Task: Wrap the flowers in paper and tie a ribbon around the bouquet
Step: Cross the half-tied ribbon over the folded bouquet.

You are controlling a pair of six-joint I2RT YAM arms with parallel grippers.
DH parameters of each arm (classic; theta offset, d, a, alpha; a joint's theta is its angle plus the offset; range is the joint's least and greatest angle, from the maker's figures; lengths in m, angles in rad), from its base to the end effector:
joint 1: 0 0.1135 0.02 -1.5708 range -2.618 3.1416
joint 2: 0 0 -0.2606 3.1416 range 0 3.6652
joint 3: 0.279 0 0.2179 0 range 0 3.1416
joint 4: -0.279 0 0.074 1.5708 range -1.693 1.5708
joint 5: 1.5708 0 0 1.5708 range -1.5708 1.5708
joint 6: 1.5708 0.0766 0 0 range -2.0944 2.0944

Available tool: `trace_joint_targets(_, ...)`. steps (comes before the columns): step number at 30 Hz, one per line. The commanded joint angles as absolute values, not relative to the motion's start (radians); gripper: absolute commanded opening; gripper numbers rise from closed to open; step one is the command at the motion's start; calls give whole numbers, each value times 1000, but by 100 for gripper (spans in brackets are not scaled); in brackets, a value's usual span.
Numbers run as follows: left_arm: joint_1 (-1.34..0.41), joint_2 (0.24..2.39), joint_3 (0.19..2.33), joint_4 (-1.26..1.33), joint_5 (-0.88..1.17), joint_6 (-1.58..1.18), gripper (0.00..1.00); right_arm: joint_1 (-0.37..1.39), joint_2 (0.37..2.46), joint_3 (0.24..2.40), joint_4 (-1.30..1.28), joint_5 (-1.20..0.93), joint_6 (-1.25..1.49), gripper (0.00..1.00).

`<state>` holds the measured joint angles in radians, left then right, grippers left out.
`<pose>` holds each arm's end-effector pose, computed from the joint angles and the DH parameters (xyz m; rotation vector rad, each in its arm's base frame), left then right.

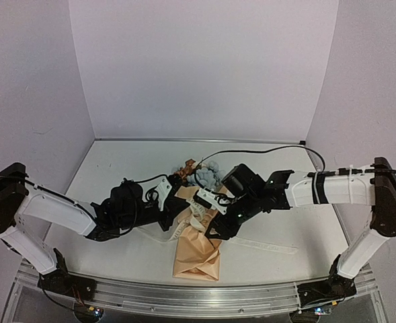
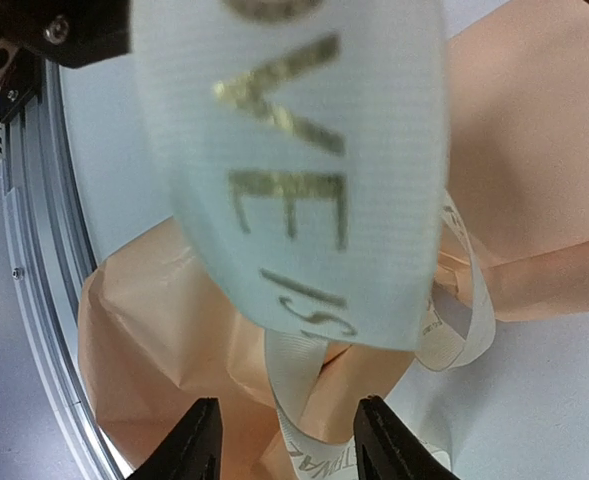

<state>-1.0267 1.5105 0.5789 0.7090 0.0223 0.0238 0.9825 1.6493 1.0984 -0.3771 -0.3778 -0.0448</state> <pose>0.1664 -0.2783 0.2081 0.9442 1.5963 -0.7304 0.1637 0.2963 0.1986 -1.4273 2.1918 0.8379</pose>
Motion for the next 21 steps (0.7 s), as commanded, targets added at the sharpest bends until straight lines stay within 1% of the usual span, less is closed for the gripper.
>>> trace_joint_targets(1, -1013, 1482, 584, 763, 14, 9, 0, 987, 1658, 1083, -350, -345, -51, 38)
trace_joint_targets(3, -1010, 1480, 584, 763, 14, 9, 0, 987, 1658, 1081, -351, -343, -47, 31)
trace_joint_targets(5, -1004, 1477, 586, 760, 15, -16, 0, 987, 1657, 1079, -351, -345, -44, 18)
trace_joint_targets(9, -992, 1469, 583, 755, 19, -27, 0, 987, 1641, 1057, -351, -327, -46, 1)
trace_joint_targets(21, -944, 1431, 537, 787, 23, -104, 0, 962, 1553, 988, -348, -245, -8, 0)
